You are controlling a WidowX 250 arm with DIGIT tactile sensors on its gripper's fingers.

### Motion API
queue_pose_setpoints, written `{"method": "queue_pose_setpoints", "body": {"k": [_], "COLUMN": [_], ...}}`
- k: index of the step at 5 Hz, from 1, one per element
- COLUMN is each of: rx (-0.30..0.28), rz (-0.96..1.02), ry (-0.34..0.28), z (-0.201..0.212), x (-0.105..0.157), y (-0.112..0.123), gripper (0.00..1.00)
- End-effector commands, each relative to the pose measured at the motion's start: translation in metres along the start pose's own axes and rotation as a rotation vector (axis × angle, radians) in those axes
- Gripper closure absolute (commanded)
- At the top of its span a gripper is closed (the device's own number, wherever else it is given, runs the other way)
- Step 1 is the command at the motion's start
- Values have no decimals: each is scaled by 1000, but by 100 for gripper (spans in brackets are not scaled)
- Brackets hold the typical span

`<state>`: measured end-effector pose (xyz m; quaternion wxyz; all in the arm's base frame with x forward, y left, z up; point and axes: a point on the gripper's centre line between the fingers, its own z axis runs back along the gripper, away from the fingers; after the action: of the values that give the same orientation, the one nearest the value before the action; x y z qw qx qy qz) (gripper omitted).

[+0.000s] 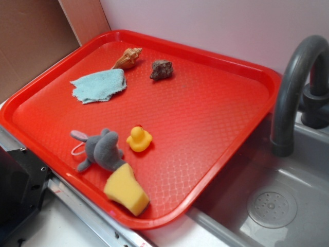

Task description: Grab the gray animal.

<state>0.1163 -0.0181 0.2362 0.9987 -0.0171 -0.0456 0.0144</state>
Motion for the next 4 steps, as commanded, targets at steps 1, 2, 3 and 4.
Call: {"method": "queue_pose_setpoints", "body": {"k": [1,2,3,4], "rx": [0,24,41,18], "rz": [0,-132,-386,-634], "ry": [0,-39,-81,-124], "z": [0,-6,-19,-29], "x": [0,10,26,32], "y": [0,-1,-10,-31], "gripper": [0,0,0,0]}}
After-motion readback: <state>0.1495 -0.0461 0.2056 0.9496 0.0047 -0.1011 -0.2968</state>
